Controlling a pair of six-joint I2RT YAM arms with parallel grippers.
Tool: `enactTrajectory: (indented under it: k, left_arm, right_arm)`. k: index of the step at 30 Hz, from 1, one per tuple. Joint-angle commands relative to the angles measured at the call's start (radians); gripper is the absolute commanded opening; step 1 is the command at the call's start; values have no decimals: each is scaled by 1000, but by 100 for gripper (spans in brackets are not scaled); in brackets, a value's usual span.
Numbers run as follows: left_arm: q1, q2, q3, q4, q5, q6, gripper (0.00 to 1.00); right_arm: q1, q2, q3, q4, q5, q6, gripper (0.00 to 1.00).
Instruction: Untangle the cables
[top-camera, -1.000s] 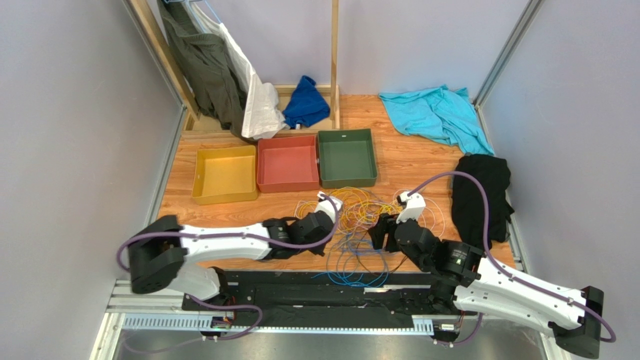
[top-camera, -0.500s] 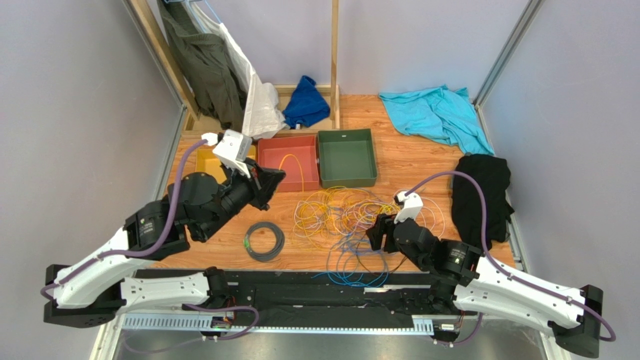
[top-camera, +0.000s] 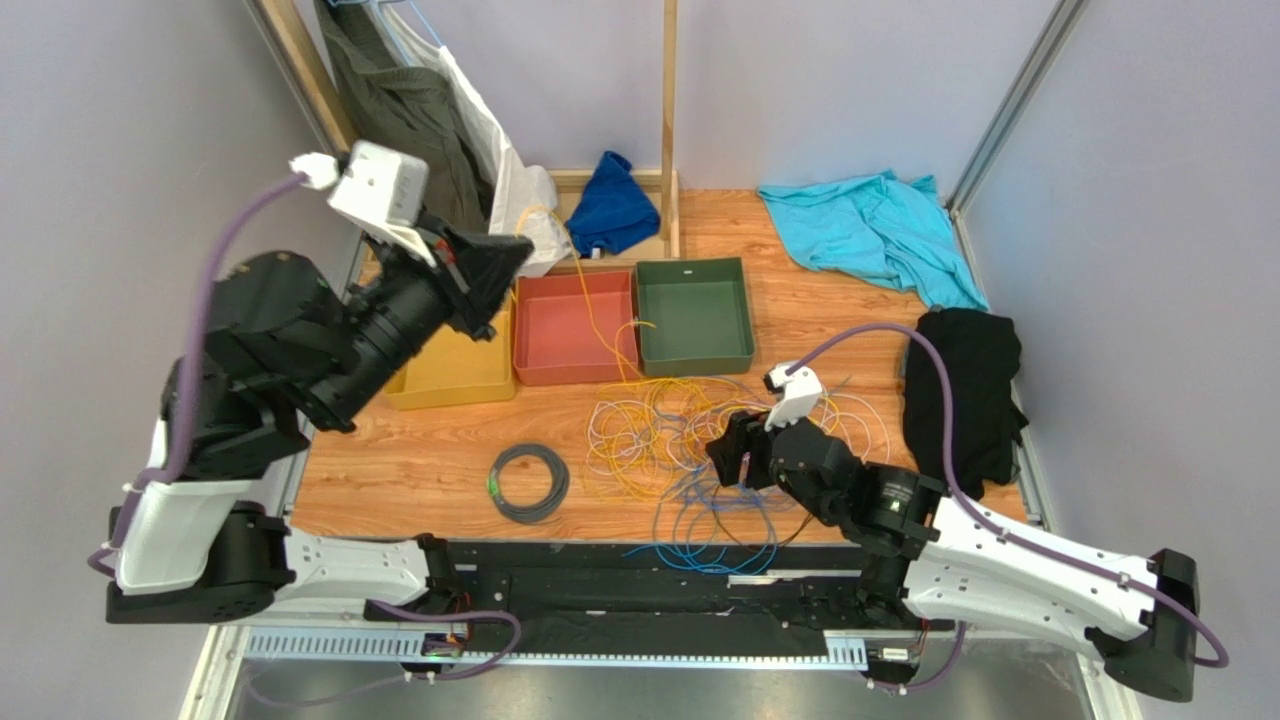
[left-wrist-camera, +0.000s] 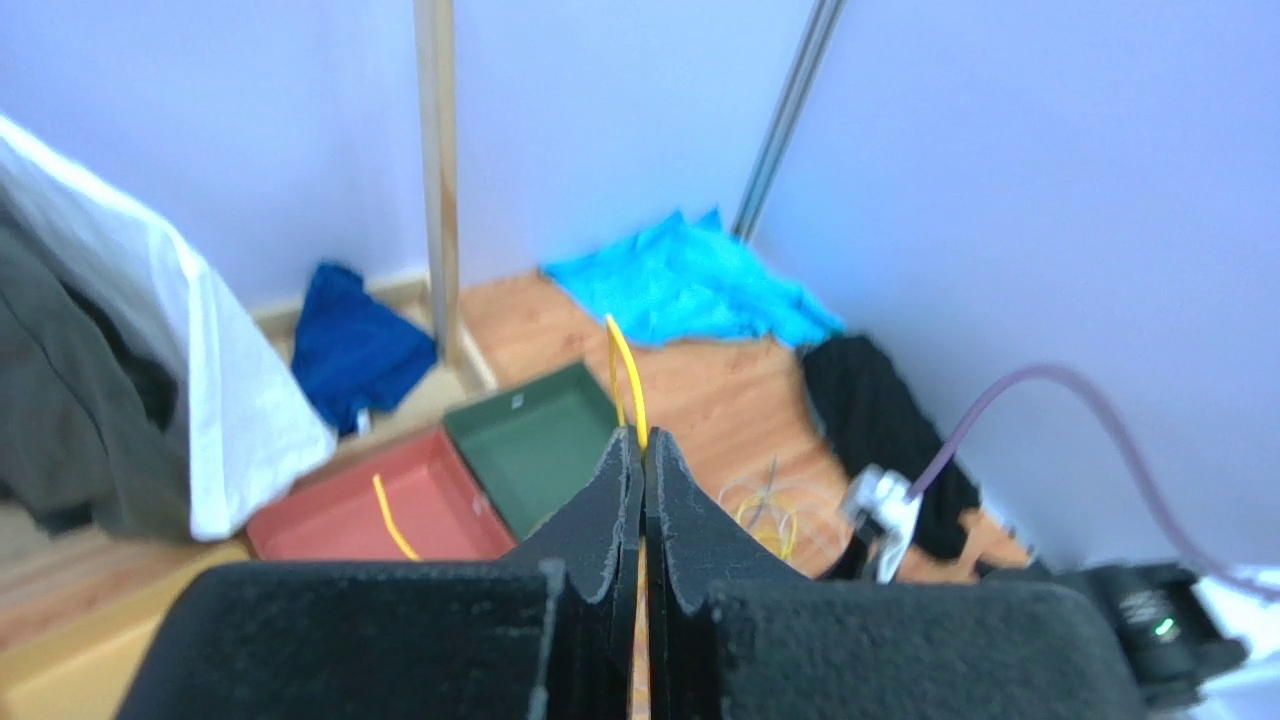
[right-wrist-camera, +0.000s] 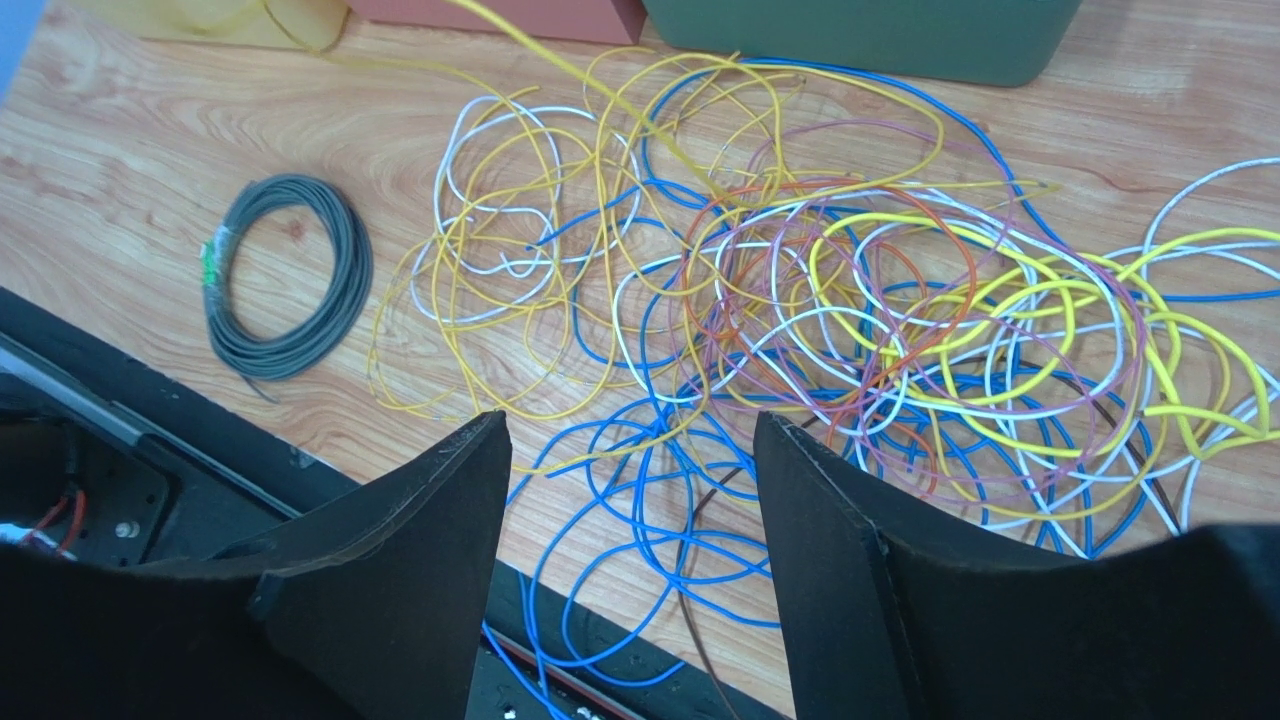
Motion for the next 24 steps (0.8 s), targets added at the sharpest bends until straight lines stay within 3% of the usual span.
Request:
enactTrajectory:
  k: [1,6,11,16,20,24]
  left_arm:
    - [-5,82,227,-46,8,117,0]
    - [-5,124,384,-43,15,169,0]
    - [-5,127,340,-46,22,157,0]
    - [-5,113,291,-55,18,137,0]
    - [-5,113,263,-53,-10,131,0]
    - [-5,135,200,-3,-131,168,0]
  right_arm:
    - [3,69,54,70,-9,-35,65]
    - [4,54,40,120,-11,-46,65]
    - [4,53,50,172,-12,-110,68]
    - [4,173,83,172,-32,-155,69]
    - [6,279,109,140,-15,-97,66]
    - [40,181,36,197,-31,-48,65]
